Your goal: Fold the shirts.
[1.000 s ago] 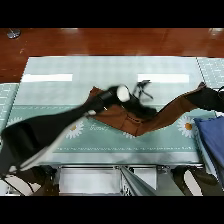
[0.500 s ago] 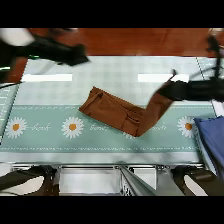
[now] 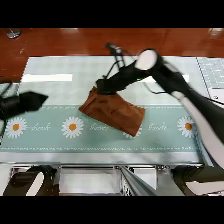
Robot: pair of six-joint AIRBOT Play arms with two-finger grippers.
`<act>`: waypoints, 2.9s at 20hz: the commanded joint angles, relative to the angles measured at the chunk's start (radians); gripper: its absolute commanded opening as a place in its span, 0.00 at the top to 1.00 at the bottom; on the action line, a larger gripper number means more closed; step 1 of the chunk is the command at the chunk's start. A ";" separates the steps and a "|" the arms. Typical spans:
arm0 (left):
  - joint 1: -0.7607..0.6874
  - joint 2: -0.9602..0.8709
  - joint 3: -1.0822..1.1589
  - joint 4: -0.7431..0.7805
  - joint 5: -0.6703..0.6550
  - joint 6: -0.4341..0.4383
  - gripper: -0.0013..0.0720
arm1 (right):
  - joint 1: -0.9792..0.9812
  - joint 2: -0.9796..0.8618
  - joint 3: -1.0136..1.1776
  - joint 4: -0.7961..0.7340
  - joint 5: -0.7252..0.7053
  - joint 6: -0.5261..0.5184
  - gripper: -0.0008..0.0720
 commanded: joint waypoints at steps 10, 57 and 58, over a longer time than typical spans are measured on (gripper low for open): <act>0.010 0.072 -0.193 -0.048 0.081 -0.047 0.94 | -0.329 0.086 0.219 -0.219 0.504 -0.001 0.12; 0.010 0.071 -0.213 -0.080 0.093 -0.047 0.94 | -1.092 0.528 0.174 -0.502 0.766 0.191 0.96; 0.010 0.071 -0.213 -0.080 0.093 -0.047 0.94 | -1.155 0.590 0.089 -0.546 0.767 0.174 0.96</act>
